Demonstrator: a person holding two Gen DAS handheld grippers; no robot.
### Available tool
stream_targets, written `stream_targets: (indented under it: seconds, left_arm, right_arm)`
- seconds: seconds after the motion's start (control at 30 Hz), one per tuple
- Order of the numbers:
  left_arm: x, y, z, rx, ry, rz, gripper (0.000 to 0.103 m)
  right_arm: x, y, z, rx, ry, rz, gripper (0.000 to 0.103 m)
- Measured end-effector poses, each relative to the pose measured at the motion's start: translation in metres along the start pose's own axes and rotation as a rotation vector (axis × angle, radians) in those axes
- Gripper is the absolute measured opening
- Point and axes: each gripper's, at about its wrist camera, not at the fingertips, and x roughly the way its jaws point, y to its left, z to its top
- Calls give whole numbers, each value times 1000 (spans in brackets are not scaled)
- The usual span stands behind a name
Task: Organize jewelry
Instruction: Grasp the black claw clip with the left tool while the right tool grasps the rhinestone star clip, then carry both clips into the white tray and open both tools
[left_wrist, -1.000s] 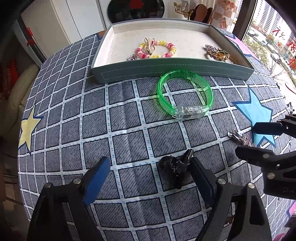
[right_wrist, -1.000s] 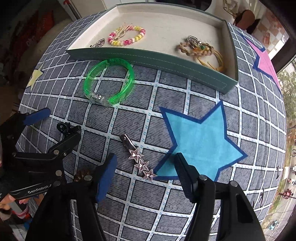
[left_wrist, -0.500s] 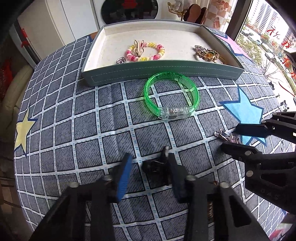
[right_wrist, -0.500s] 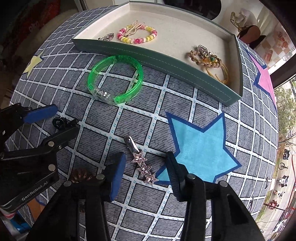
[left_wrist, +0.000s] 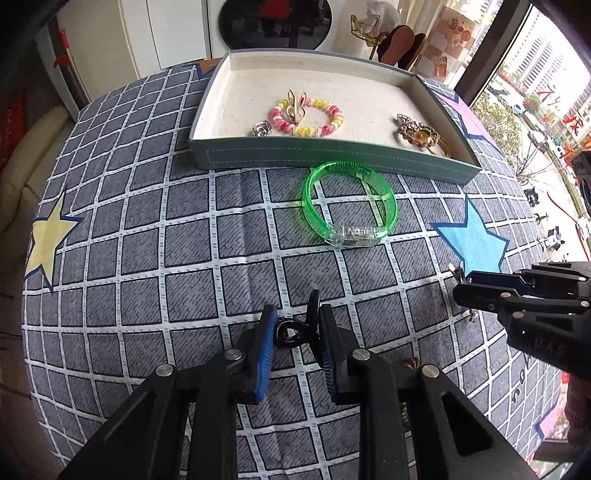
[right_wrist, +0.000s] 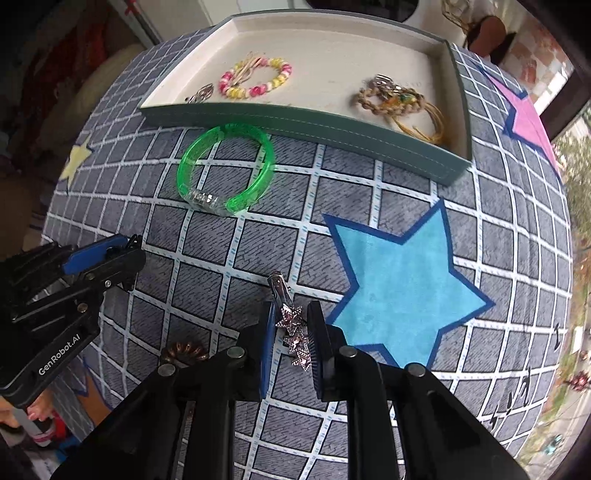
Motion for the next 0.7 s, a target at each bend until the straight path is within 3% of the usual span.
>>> stream_targets:
  seconds: [0.33, 0.7]
  left_arm:
    - [-29, 4, 13, 3, -60, -20, 36]
    - [-47, -3, 55, 5, -134, -41, 36]
  right_arm:
    - [-29, -34, 2, 83, -50, 74, 19]
    - [-65, -51, 32, 138, -138, 118, 19]
